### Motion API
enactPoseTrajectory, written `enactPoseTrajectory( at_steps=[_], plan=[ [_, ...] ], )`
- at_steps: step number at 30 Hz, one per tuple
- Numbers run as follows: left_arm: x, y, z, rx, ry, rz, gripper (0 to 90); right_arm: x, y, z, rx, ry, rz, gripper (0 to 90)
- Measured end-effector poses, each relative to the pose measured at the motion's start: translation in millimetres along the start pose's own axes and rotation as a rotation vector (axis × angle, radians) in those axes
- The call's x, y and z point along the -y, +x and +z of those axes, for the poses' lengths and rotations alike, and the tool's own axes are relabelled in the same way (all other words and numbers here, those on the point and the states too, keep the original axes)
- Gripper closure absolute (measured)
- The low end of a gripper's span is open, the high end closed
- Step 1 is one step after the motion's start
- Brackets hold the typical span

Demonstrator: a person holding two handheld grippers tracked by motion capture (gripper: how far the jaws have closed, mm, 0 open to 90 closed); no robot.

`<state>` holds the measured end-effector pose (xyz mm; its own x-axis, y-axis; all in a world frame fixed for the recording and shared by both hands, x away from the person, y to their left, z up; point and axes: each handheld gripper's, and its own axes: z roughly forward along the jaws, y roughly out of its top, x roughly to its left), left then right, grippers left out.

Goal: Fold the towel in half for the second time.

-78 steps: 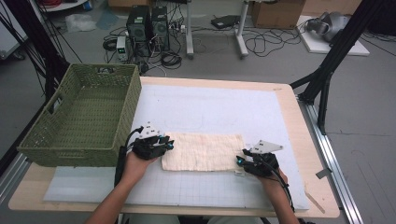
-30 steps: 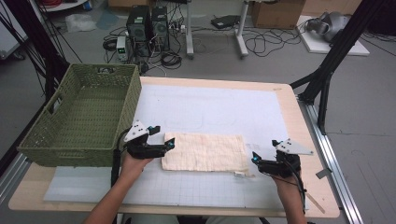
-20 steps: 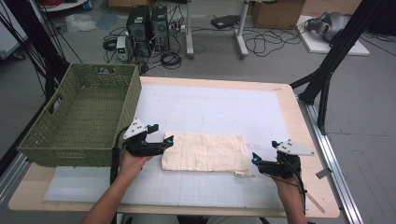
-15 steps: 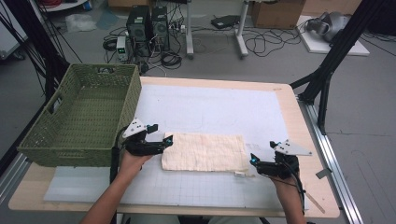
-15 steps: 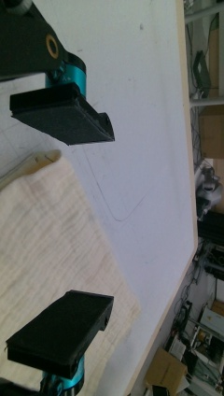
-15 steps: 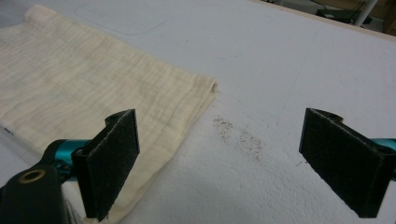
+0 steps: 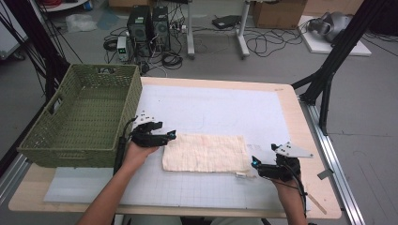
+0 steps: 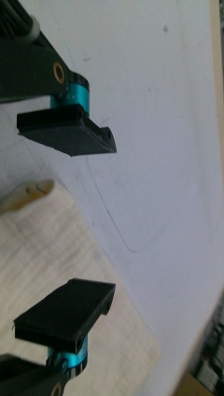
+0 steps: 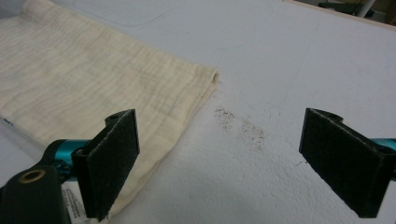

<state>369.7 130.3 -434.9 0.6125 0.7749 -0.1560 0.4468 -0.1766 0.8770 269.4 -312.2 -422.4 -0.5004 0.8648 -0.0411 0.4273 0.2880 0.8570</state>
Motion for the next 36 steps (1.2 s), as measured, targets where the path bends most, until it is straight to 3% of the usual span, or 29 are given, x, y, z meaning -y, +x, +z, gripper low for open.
enactPoseTrajectory(
  at_steps=[2,6,9,16,19,23,27,36],
  plan=[
    [-0.1,0.1,5.8,-0.027,0.038,0.021,33.4,0.0,0.8,0.4,-0.001,0.003,0.002,11.4],
    [0.9,-0.5,14.8,-0.042,0.075,0.042,37.3,0.7,1.5,1.8,-0.001,0.01,0.005,11.4],
    [5.9,-1.3,21.5,-0.037,0.145,0.077,41.2,0.9,1.4,3.3,-0.002,0.014,-0.004,11.4],
    [7.2,-1.3,21.8,-0.022,0.174,0.098,56.8,2.1,2.3,7.3,-0.009,0.034,-0.005,11.4],
    [7.6,-0.4,20.4,0.0,0.177,0.097,67.0,2.7,2.5,9.3,-0.013,0.041,-0.008,11.4],
    [8.2,3.3,18.9,0.038,0.171,0.064,81.3,3.1,2.8,12.1,-0.024,0.049,-0.002,11.4],
    [7.6,4.6,16.3,0.056,0.159,0.057,83.8,-0.2,3.6,19.5,-0.045,0.061,0.001,11.4],
    [5.8,6.8,7.2,0.086,0.081,0.032,83.8,-12.8,9.5,31.6,-0.109,0.064,-0.008,11.4]
  ],
)
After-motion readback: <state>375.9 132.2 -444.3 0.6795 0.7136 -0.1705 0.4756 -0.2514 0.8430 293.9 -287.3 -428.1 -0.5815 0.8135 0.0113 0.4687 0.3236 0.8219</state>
